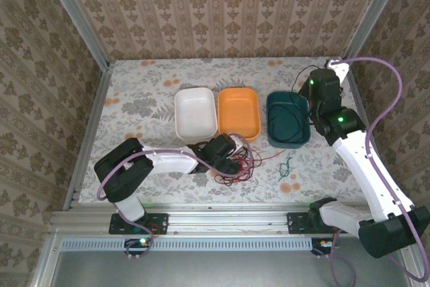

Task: Untangle the cables

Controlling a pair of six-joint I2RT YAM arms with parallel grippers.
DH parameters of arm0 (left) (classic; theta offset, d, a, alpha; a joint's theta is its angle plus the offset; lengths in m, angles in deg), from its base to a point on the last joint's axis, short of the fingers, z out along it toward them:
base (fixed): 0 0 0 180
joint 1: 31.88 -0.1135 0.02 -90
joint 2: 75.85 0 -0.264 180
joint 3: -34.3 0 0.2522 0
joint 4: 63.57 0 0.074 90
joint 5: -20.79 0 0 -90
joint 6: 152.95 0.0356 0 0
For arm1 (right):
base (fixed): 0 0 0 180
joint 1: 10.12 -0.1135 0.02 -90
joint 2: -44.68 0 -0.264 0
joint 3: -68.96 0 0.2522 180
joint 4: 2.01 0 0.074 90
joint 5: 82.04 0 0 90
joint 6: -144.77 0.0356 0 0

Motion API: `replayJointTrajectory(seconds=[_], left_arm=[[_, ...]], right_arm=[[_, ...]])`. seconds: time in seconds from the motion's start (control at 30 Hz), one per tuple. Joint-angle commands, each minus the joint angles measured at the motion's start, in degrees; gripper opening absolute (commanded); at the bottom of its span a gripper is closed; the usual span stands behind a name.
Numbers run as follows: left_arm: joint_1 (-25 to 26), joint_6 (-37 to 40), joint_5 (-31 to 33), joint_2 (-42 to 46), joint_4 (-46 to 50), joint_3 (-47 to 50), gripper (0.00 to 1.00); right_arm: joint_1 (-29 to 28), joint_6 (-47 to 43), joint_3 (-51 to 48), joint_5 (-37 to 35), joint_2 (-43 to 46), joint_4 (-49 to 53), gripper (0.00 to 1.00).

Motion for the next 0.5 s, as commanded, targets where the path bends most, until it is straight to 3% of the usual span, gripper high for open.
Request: replayJointTrajectory(seconds=[0.0, 0.27, 0.47], left_arm=[[0.46, 1.07, 1.82, -2.17, 5.97, 0.42, 1.0], [0.62, 1.19, 1.88, -2.16, 6.06, 0.51, 1.0], [0.62, 1.33, 1.72, -2.24, 6.23, 0.51, 1.0]], right_arm=[[0.14, 3.83, -2.69, -0.06, 0.86, 2.64, 0.03], [-0.03, 7.74, -9.48, 3.66, 3.0, 7.65, 0.02], [-0.07, 12.14, -14.96, 2.44, 6.92, 13.57, 0.01]])
